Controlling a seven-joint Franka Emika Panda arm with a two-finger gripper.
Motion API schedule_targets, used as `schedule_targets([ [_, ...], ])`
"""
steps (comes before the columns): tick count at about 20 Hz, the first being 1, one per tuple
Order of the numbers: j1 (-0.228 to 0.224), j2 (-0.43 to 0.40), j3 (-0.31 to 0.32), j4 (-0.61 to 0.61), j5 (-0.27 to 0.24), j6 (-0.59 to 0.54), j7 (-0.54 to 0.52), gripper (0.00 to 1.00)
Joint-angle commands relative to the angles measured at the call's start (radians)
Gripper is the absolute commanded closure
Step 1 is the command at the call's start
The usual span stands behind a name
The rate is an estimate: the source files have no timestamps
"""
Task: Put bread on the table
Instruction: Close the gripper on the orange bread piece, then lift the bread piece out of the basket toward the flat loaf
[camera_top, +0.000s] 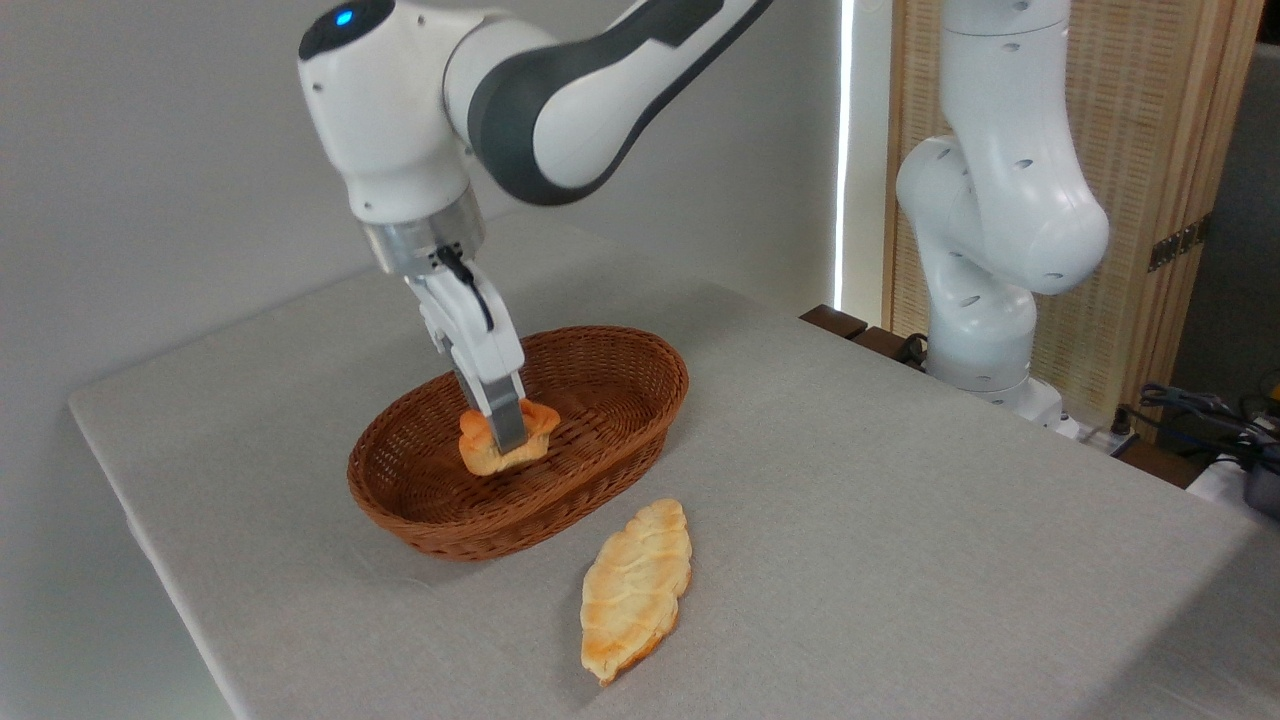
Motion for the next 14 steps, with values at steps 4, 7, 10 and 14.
schedule_targets([
  [4,-0.001,-0.126,0.11,-0.007,-0.016,-0.133,0.018,0.48],
  [7,-0.001,-0.144,0.166,-0.01,-0.004,-0.188,0.07,0.48],
  [10,-0.001,-0.147,0.243,-0.017,-0.003,-0.231,0.177,0.48],
  [14,0.001,-0.143,0.332,-0.056,0.026,-0.229,0.301,0.1],
])
